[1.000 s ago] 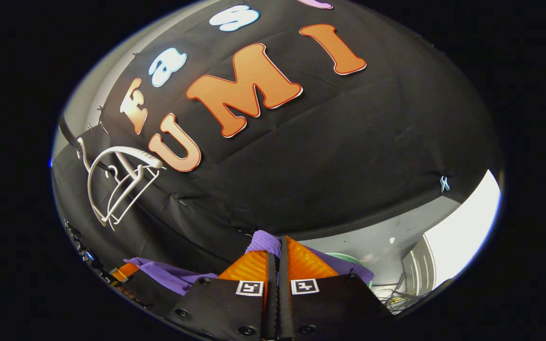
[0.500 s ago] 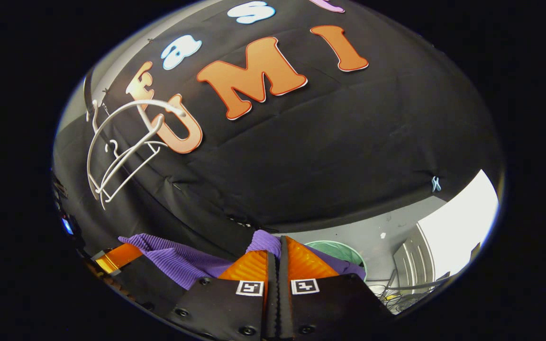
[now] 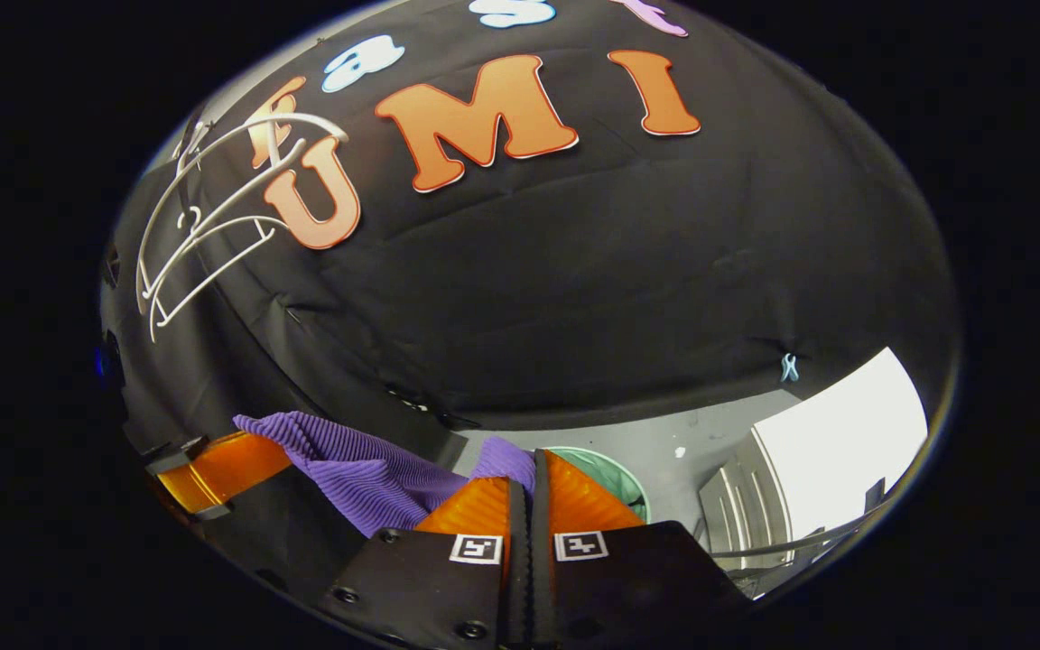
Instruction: Grasp the clothes on the hanger with both hands and then place them into the laundry hamper below.
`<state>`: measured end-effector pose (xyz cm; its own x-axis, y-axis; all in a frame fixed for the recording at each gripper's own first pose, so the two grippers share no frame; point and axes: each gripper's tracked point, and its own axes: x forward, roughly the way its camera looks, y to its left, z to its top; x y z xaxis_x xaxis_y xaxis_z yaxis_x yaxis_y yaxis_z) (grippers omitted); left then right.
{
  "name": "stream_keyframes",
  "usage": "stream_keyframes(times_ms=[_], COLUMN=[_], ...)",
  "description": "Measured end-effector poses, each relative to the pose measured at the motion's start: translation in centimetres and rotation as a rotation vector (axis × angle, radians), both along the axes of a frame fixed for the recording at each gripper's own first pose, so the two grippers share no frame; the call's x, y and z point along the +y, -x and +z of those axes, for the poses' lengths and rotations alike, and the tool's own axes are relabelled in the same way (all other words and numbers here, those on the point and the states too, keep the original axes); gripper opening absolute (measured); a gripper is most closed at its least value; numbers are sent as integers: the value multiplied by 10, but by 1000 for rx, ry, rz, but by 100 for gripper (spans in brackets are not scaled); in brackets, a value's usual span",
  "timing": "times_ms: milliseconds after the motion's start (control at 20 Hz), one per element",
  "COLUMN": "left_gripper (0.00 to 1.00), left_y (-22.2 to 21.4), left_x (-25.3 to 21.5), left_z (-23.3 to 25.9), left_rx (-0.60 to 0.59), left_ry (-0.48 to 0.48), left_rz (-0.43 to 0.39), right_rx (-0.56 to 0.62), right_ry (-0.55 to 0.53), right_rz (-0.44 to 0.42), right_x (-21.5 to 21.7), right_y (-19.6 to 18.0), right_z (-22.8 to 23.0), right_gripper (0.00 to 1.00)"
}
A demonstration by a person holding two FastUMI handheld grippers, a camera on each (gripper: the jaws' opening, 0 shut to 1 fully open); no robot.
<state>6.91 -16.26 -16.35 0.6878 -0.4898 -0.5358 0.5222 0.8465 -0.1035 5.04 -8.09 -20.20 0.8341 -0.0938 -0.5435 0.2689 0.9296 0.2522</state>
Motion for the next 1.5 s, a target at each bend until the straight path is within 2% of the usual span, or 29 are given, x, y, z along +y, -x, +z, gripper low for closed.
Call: stream_keyframes(times_ms=[200, 600, 1000, 1050, 1150, 1200, 1250, 1300, 1350, 1400, 1450, 1500], left_gripper=[0, 1, 6, 4, 17, 14, 19, 36, 29, 46, 63, 80], left_y=[0, -8, 0, 3, 4, 5, 6, 5, 2, 4, 4, 5], left_x=[9, 27, 49, 51, 55, 55, 54, 56, 57, 61, 61, 60], left_z=[-42, -107, -141, -141, -137, -139, -137, -135, -134, -137, -135, -137], left_rx=[85, 208, 310, 329, 349, 355, 358, 356, 354, 352, 352, 356], left_ry=[-66, -167, -269, -273, -272, -267, -262, -261, -257, -257, -256, -254], left_rz=[28, 59, 92, 98, 116, 123, 128, 137, 143, 153, 162, 169], right_rx=[54, 192, 302, 307, 320, 326, 322, 313, 306, 297, 290, 284], right_ry=[53, 50, 29, 24, 20, 19, 24, 26, 34, 39, 41, 47], right_rz=[1, 1, 5, 1, 0, 4, 10, 17, 18, 18, 20, 21], right_x=[-5, -1, 8, 9, 8, 9, 9, 10, 10, 9, 10, 10], right_y=[-1, 4, 18, 20, 24, 26, 27, 25, 24, 24, 24, 27], right_z=[-30, -84, -129, -131, -137, -140, -136, -133, -130, -126, -124, -121], right_gripper=[8, 8, 8, 11, 11, 11, 7, 23, 40, 29, 50, 46])
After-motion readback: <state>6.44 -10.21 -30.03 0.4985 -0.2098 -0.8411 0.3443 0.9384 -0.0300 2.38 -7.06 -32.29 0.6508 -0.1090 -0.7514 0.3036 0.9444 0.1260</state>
